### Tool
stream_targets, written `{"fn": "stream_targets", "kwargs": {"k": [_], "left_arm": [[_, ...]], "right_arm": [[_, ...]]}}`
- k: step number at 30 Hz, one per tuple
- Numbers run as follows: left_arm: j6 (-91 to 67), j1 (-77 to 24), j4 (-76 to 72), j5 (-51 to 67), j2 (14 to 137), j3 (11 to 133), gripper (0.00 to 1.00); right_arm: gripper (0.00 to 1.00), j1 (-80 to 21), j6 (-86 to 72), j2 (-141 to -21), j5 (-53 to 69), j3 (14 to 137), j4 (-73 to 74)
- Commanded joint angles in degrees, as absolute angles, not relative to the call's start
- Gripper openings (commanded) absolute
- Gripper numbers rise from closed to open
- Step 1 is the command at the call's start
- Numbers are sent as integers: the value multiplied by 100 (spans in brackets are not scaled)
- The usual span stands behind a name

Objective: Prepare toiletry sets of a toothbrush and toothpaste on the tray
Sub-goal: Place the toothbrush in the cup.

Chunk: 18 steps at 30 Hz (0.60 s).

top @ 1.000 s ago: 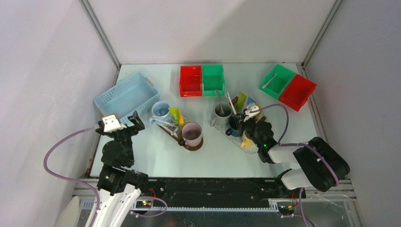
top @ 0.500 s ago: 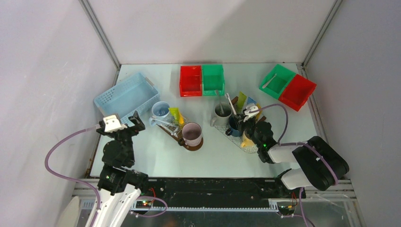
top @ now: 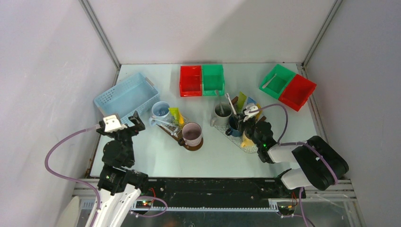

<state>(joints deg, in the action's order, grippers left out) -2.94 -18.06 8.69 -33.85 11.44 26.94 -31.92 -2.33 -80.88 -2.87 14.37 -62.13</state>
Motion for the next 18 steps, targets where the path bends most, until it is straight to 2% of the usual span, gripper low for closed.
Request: {"fn": "stream_targets", "kwargs": {"k": [1,18], "left_arm": [[-171,-1763,728,-3349,1091,2672,97],[-156,-1765,719,-3349,1098,2672,97]], "right_arm": [[19,-3143,-188,-8156,-324,1581,-6366],[22,-3083,-237,-8173,-252,1625,-6296]]}}
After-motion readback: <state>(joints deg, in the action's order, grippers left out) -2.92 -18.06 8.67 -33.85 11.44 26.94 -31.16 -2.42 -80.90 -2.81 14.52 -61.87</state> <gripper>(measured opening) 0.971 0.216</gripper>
